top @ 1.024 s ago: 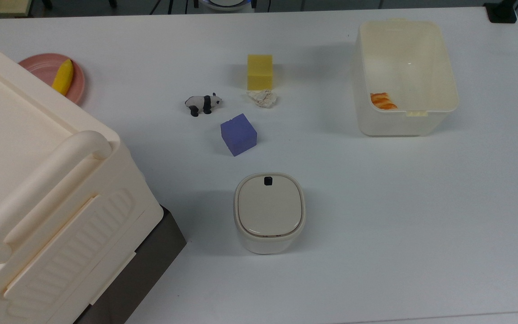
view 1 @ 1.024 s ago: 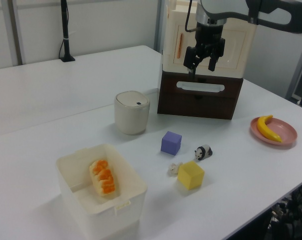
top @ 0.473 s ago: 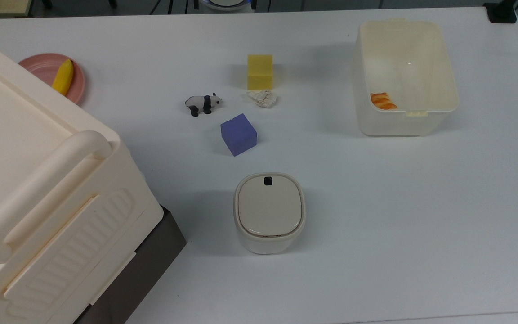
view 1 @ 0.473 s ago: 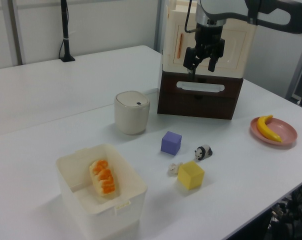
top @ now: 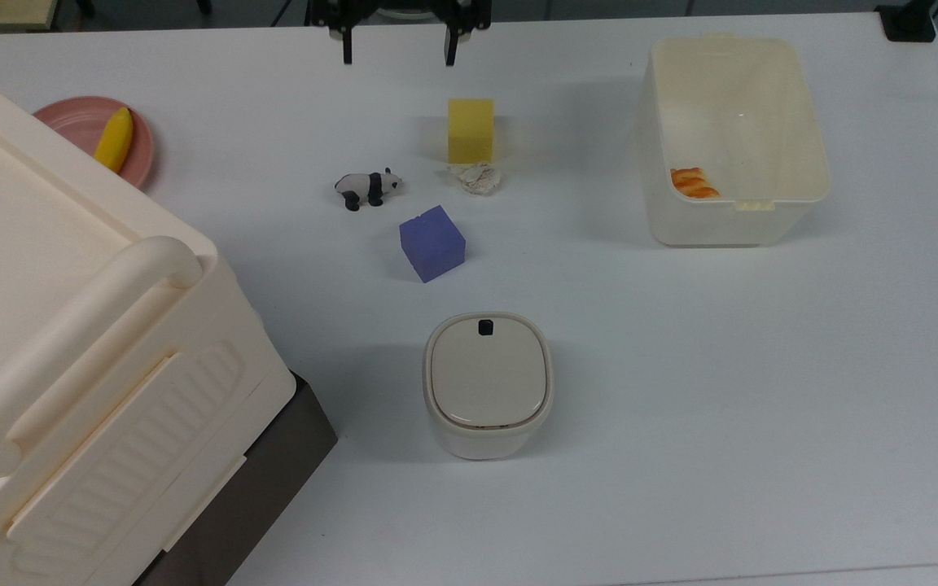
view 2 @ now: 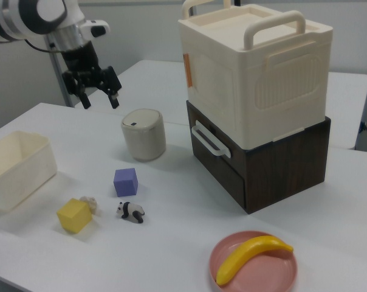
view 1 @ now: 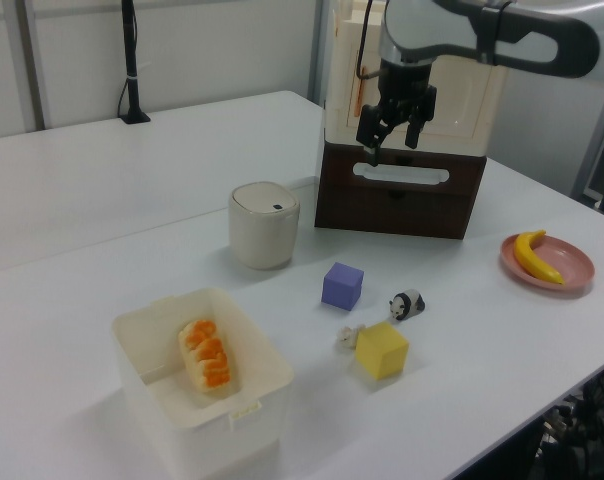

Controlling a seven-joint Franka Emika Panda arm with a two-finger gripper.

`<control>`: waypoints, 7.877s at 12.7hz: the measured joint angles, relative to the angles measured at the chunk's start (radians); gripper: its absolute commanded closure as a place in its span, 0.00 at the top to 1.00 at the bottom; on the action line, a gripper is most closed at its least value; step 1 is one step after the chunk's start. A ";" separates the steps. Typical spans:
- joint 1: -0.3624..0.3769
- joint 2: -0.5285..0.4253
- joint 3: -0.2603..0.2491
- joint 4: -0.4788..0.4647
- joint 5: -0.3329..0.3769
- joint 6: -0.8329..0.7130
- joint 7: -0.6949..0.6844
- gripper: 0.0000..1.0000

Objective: Open the trash can
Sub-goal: 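Move the gripper forward toward the small cream trash can, then lower the gripper onto the black button on the trash can lid, then press the lid button down with the gripper tips, then lift the gripper up and away from the opened lid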

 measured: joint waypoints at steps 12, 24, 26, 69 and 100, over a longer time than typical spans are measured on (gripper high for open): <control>0.025 0.144 0.001 -0.006 -0.078 0.079 0.000 1.00; 0.021 0.144 -0.001 -0.006 -0.098 0.142 0.000 0.00; 0.022 0.144 -0.001 -0.002 -0.098 0.142 -0.001 0.00; -0.021 0.432 0.083 0.096 0.052 0.667 -0.335 0.00; -0.061 0.192 0.069 0.286 0.121 0.107 0.029 0.00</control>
